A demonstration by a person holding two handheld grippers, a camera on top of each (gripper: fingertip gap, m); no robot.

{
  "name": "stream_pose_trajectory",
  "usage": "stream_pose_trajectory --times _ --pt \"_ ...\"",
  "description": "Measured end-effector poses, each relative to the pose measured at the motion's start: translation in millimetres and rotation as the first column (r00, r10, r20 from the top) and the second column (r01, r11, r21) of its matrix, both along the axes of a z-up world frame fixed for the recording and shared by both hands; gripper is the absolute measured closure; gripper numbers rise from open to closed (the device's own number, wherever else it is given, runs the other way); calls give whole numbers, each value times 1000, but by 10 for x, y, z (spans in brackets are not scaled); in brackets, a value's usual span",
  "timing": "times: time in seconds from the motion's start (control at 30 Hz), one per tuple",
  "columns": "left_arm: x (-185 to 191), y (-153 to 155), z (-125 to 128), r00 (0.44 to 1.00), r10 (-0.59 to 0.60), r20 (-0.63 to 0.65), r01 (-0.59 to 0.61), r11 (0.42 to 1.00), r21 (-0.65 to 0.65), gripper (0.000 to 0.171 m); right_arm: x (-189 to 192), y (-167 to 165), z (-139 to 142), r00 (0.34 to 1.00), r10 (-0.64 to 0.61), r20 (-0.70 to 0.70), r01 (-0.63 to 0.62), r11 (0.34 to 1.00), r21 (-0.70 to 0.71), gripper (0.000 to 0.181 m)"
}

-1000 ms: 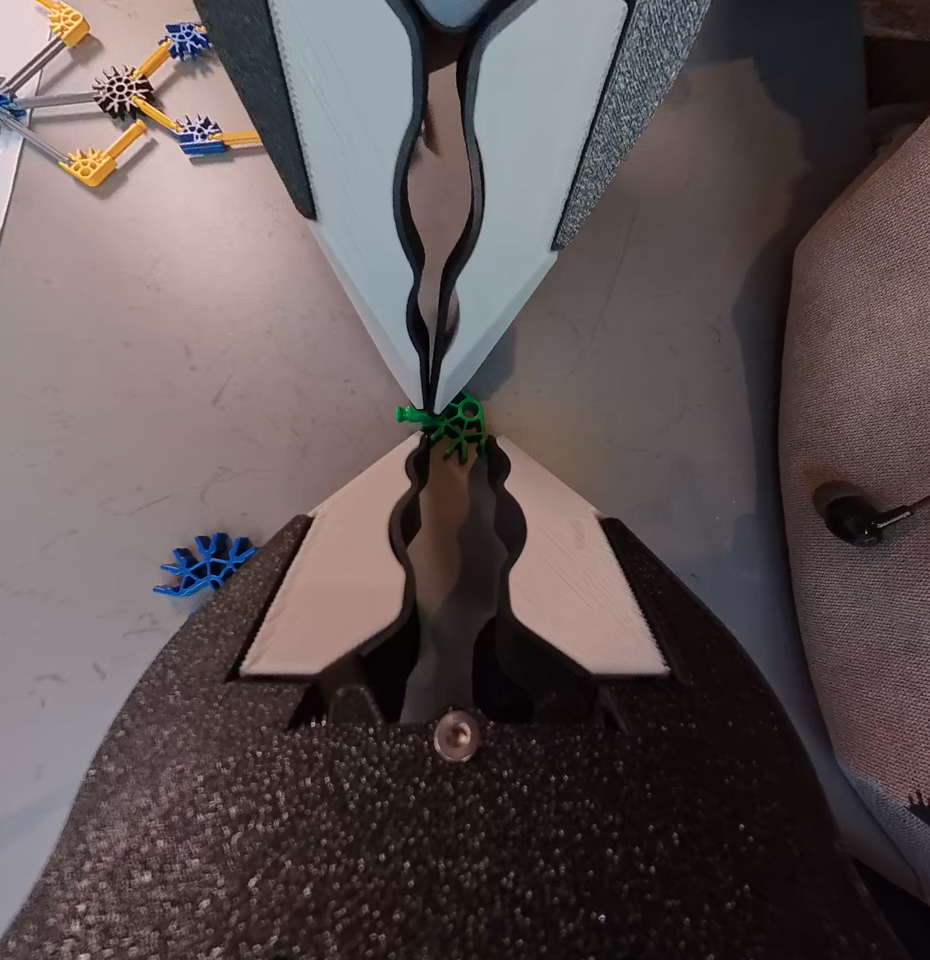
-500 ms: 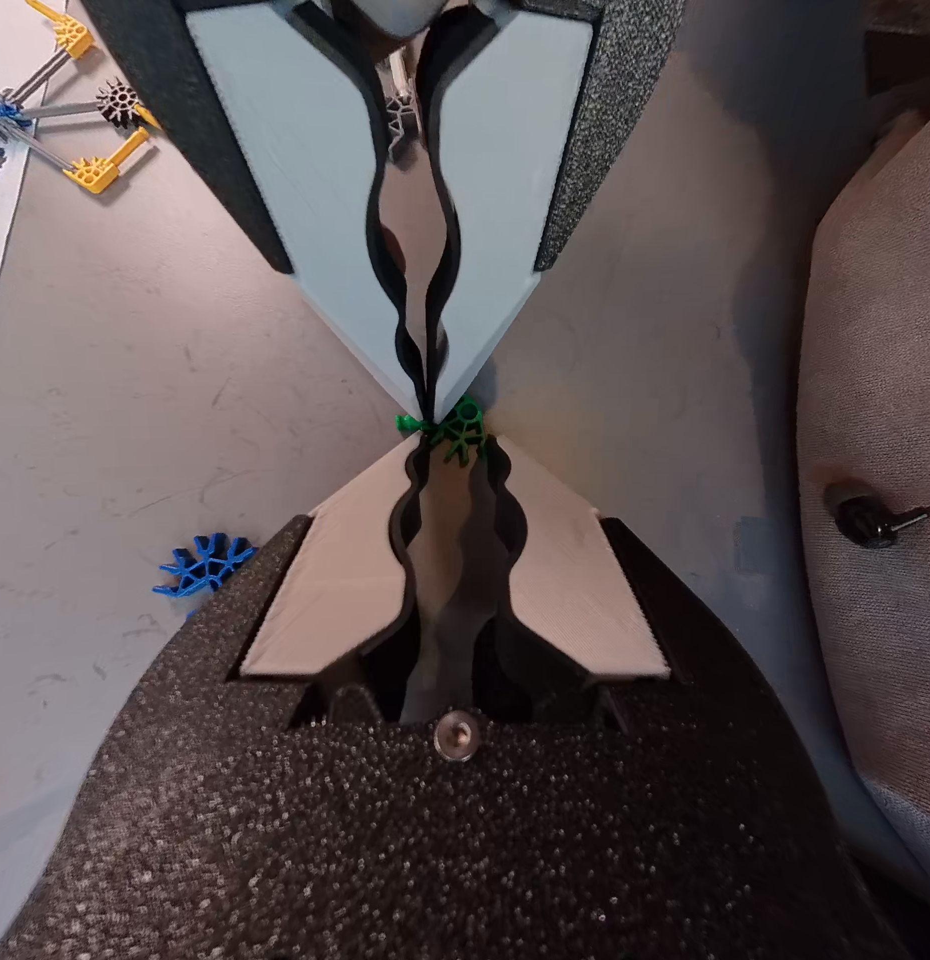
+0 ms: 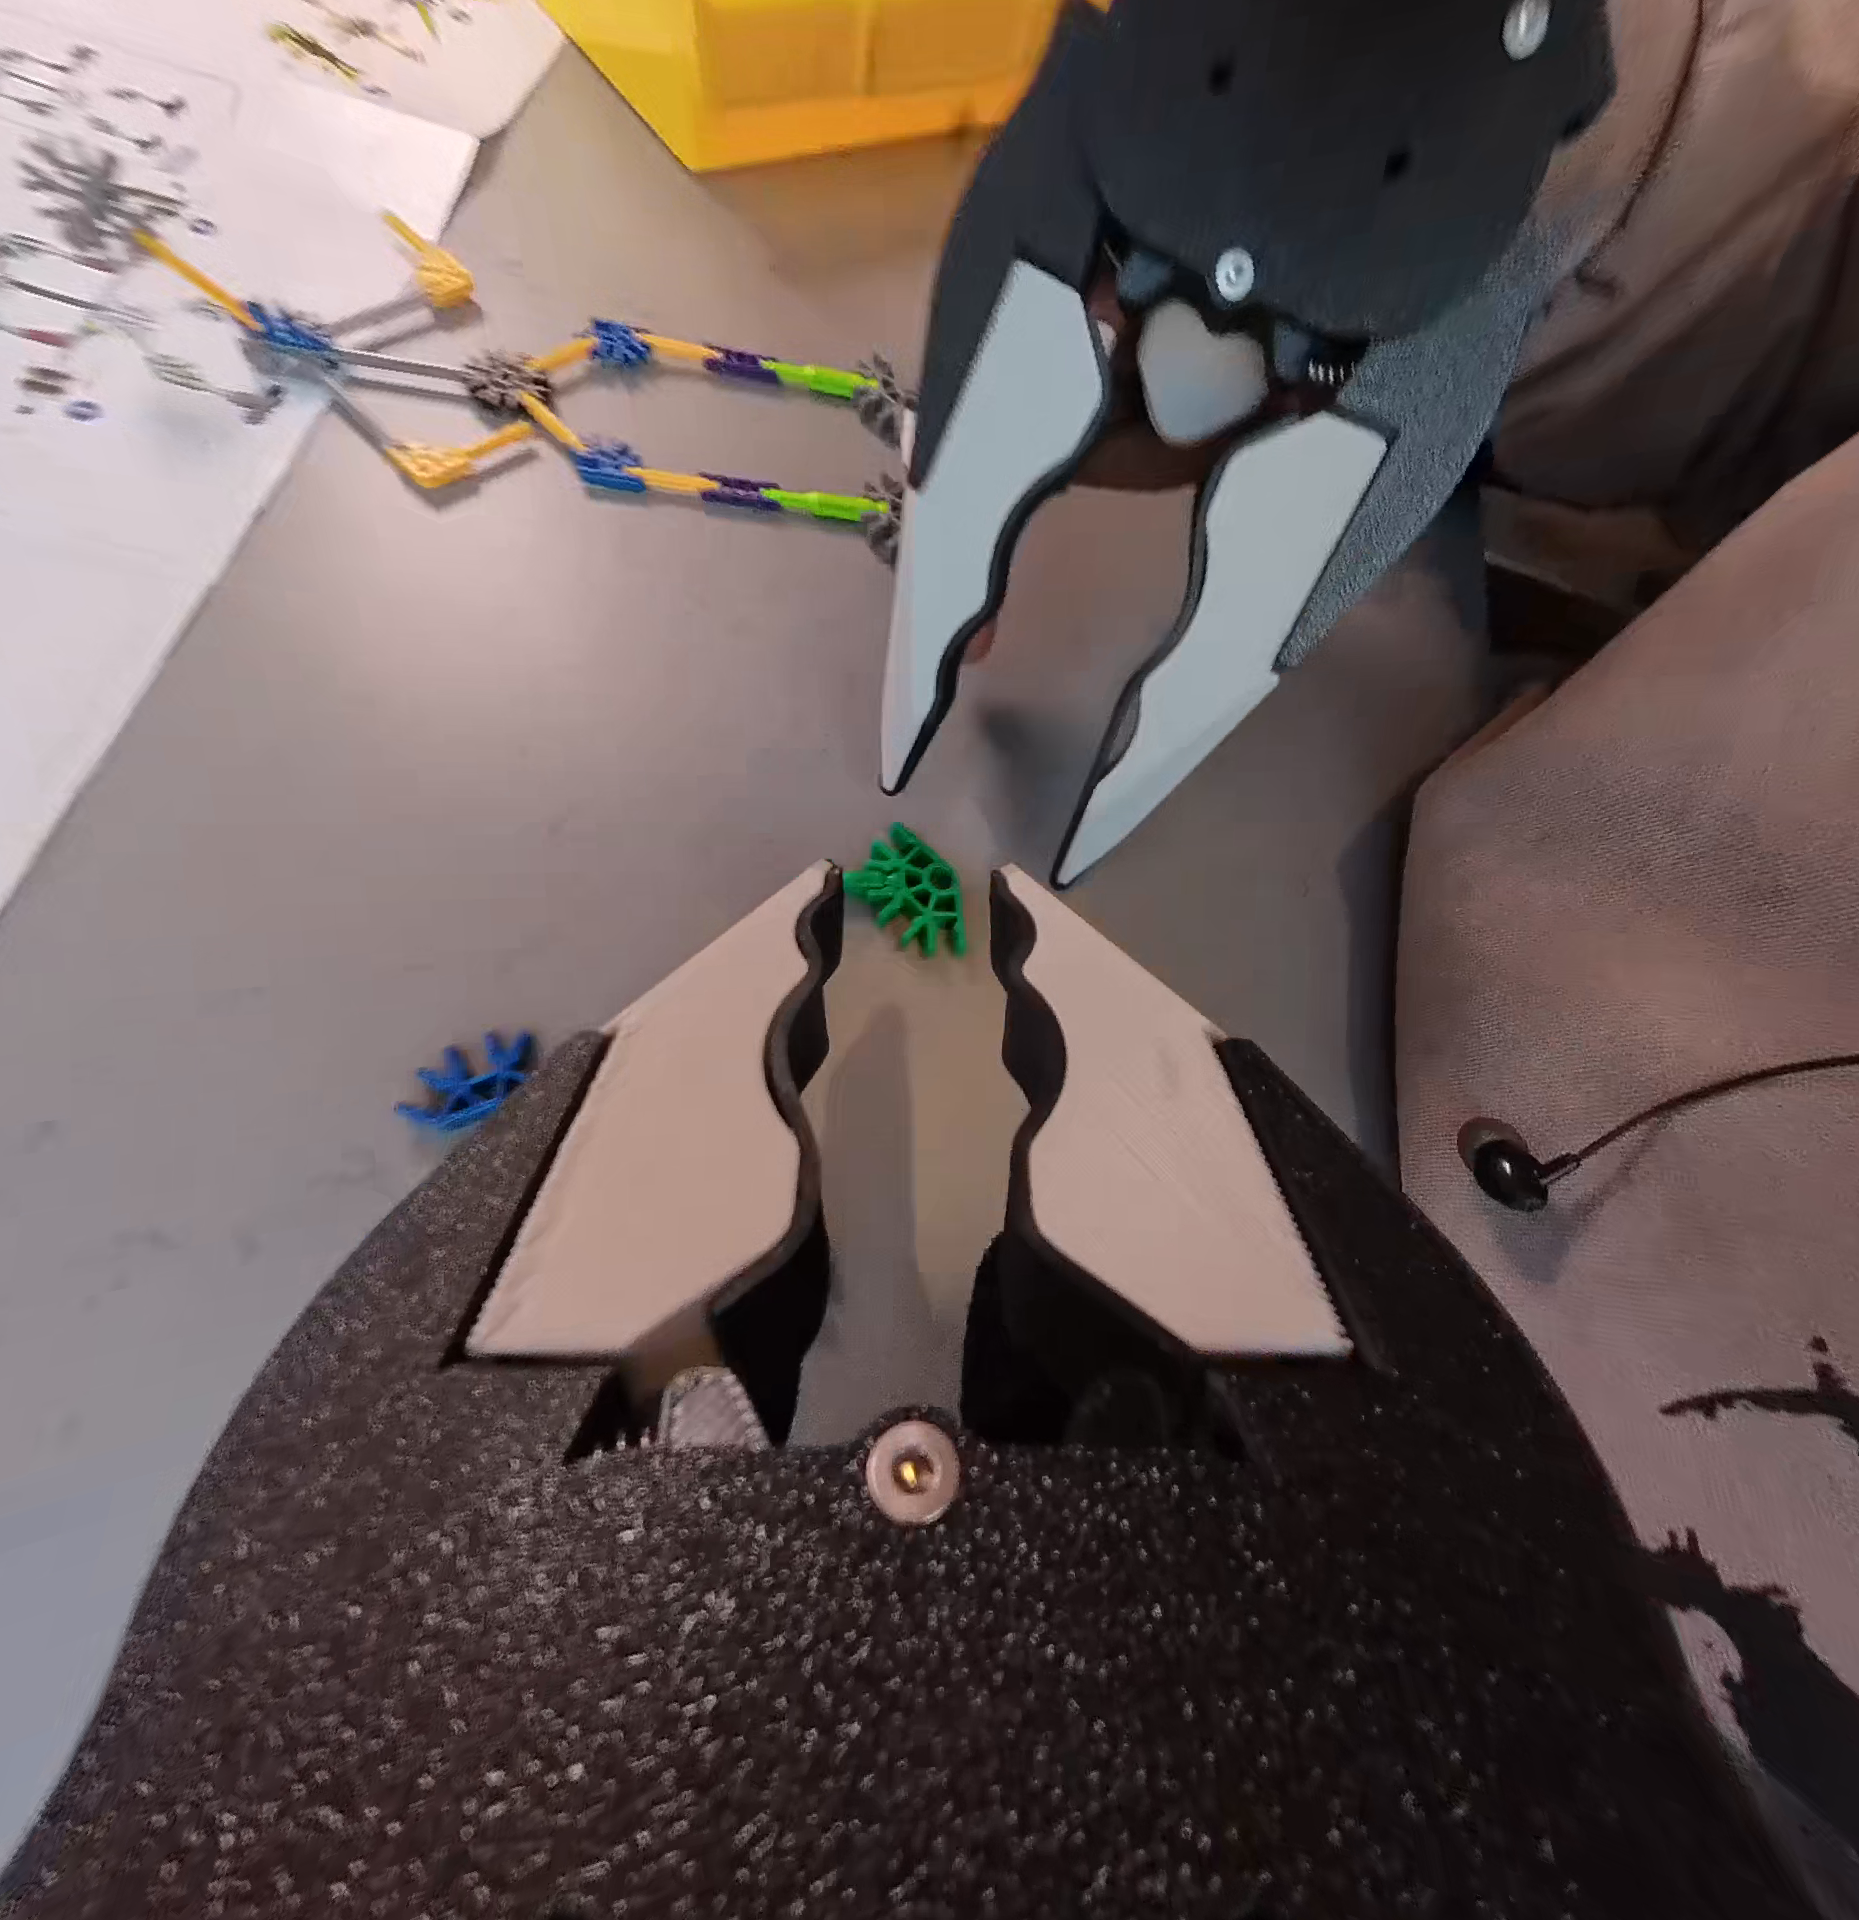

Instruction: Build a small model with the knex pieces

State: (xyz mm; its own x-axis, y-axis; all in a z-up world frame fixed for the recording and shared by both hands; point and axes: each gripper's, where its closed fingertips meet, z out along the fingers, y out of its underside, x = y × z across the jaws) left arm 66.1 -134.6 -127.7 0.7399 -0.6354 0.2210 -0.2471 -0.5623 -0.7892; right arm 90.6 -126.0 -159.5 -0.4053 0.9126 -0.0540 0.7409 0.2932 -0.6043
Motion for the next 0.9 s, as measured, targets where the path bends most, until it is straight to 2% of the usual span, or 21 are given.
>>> stream_pose_trajectory --times 0.07,0.13,0.17,0.23,0.3,0.4,0.5,0.57,0.67,0.77,0.9 --pt "-313 4 129 998 64 12 -65 998 13 139 -60 -22 -35 995 -96 3 96 995 -17 133" --pt "-668 -28 135 989 138 -49 -138 990 12 135 -113 -31 -85 982 -189 7 189 982 -11 125" --pt "-803 -67 107 984 158 -81 -158 987 9 134 -145 -15 -98 972 -236 0 236 972 -2 127" --pt "-926 -162 0 982 158 -106 -162 986 -30 128 -187 27 -104 955 -297 -14 297 955 26 129" --pt "-898 -232 -131 984 136 -116 -146 986 -84 127 -205 34 -114 958 -287 -23 288 956 60 132" --pt "-721 -306 -244 985 43 -167 -62 992 -110 127 -208 -15 -110 981 -194 -6 194 979 66 143" --pt "-633 -350 -364 972 -27 -234 -8 989 -145 131 -181 -35 -103 1000 8 0 -8 994 105 150" --pt "-620 -334 -402 965 -29 -262 -9 990 -141 140 -125 -28 -99 984 176 17 -177 975 133 155" --pt "-585 -311 -406 965 -25 -263 -12 991 -137 144 -55 17 -94 920 391 38 -391 904 172 156" --pt "-540 -271 -406 966 -8 -259 -27 991 -131 144 -18 32 -102 863 501 68 -506 851 141 156" --pt "-502 -245 -404 967 2 -253 -36 991 -130 144 -28 24 -103 847 529 54 -531 839 119 155"
